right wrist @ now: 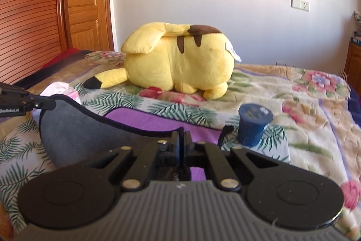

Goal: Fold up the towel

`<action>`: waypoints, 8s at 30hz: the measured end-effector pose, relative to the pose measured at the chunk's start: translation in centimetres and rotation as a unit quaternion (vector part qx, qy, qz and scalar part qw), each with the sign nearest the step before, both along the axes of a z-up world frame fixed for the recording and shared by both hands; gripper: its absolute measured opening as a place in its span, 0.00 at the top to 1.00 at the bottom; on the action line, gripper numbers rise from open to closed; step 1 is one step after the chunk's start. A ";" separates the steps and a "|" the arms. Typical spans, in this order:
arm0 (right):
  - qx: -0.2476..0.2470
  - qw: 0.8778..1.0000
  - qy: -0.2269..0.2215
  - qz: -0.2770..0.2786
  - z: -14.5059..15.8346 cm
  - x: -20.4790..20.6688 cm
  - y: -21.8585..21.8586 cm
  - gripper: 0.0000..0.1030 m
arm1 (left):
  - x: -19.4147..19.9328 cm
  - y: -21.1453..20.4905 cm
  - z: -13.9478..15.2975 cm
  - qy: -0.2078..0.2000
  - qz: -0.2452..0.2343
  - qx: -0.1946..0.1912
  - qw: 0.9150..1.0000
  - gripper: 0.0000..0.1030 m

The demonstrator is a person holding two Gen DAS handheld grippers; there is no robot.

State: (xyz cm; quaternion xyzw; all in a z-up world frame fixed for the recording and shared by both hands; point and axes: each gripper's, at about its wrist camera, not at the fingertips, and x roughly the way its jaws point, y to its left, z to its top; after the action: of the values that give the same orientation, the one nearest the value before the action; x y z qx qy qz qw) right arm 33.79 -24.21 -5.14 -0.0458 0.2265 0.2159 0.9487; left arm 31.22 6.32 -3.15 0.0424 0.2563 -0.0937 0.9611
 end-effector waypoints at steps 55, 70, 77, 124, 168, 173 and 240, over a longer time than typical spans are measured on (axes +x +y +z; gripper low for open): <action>-0.062 0.997 -0.004 -0.038 -3.5 8.3 2.5 0.47 | 10.5 -1.2 -3.8 0.031 0.042 0.042 0.998 0.78; -0.028 0.999 -0.028 -0.032 6.8 -0.1 1.4 0.47 | 1.9 -4.3 7.0 -0.004 0.008 0.039 0.999 0.67; -0.006 0.999 -0.027 -0.041 9.0 -3.2 0.1 0.47 | -1.8 -4.9 9.3 -0.009 0.004 0.036 0.999 0.65; 0.034 0.997 -0.039 -0.063 10.6 -19.5 -1.3 0.00 | -22.2 -6.2 9.9 -0.041 0.021 0.011 0.999 0.16; 0.026 0.998 -0.001 -0.060 4.1 -27.7 0.9 0.00 | -29.1 -5.0 2.5 -0.012 0.049 0.007 0.999 0.16; 0.020 0.998 0.000 -0.063 3.3 -27.7 0.9 0.00 | -29.5 -5.1 2.3 -0.019 0.052 0.008 0.998 0.16; 0.041 0.984 -0.100 -0.144 2.5 -29.0 -1.5 0.00 | -31.7 -4.5 3.3 -0.123 0.071 -0.008 0.990 0.16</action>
State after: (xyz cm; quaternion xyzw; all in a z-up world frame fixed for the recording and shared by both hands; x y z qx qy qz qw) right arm 4.75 -25.67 -2.67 0.0050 0.1257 0.0804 0.9888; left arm -0.48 1.83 0.14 0.0278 0.1373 -0.0217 0.9899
